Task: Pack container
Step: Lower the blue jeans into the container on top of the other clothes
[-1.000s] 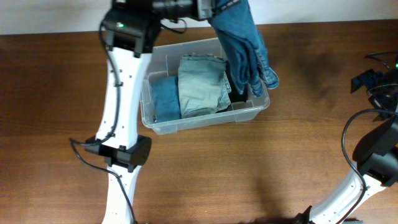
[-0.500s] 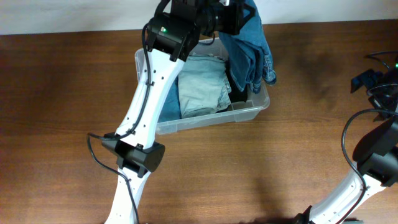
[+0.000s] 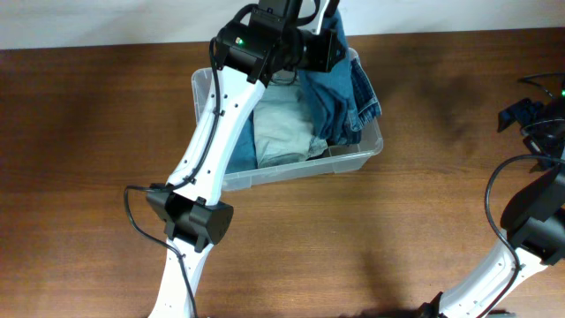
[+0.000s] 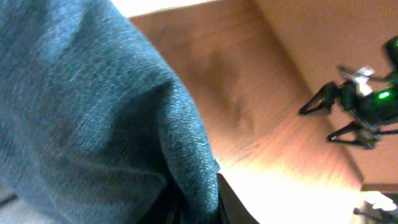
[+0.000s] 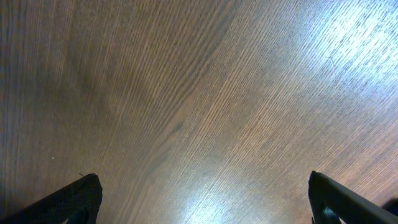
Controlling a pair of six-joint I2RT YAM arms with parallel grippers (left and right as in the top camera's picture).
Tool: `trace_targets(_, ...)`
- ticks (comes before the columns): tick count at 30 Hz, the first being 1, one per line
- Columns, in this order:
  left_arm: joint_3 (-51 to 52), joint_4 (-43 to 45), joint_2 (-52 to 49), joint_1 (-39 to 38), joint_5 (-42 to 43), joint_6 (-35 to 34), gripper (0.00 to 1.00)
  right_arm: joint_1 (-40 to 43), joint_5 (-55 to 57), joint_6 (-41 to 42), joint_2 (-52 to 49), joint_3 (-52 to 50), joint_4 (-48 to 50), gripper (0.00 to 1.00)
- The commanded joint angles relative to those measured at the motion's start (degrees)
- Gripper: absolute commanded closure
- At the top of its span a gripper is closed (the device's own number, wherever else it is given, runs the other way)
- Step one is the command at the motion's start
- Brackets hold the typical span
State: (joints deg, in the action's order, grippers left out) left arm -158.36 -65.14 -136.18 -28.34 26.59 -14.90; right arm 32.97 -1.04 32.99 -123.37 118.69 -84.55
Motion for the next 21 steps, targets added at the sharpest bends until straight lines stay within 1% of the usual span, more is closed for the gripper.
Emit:
trace_targets(1, 1.05, -4.09, 2.05, 0.74, -6.97, 1.77, 0.84, 0.07, 0.90, 0.52, 1.07, -0.20, 0.00, 0.02)
trace_targets(4, 1.05, -7.43, 2.05, 1.81, -10.51, 1.77, 0.83, 0.07, 0.90, 0.50, 1.07, -0.20, 0.00, 0.02)
trace_targets(5, 1.05, -10.45, 2.05, 3.28, -12.20, 1.77, 0.73, 0.07, 0.90, 0.50, 1.07, -0.20, 0.00, 0.01)
trace_targets(6, 1.05, -11.61, 2.05, 3.93, -12.59, 1.77, 0.64, 0.07, 0.90, 0.52, 1.07, -0.20, 0.00, 0.02)
trace_targets(7, 1.05, -12.74, 2.05, 4.55, -12.76, 1.77, 0.44, 0.07, 0.90, 0.50, 1.07, -0.20, 0.00, 0.02)
trace_targets(11, 1.05, -16.41, 2.05, 6.82, -12.98, 1.79, 0.23, 0.07, 0.90, 0.50, 1.07, -0.20, 0.02, 0.02)
trace_targets(19, 1.05, -20.24, 2.05, 8.92, -19.08, 1.79, 0.23, 0.07, 0.90, 0.50, 1.07, -0.20, 0.00, 0.02)
trace_targets(21, 1.05, -20.83, 2.05, 8.98, -21.99, 1.77, 0.22, 0.07, 0.90, 0.52, 1.07, -0.20, 0.00, 0.02)
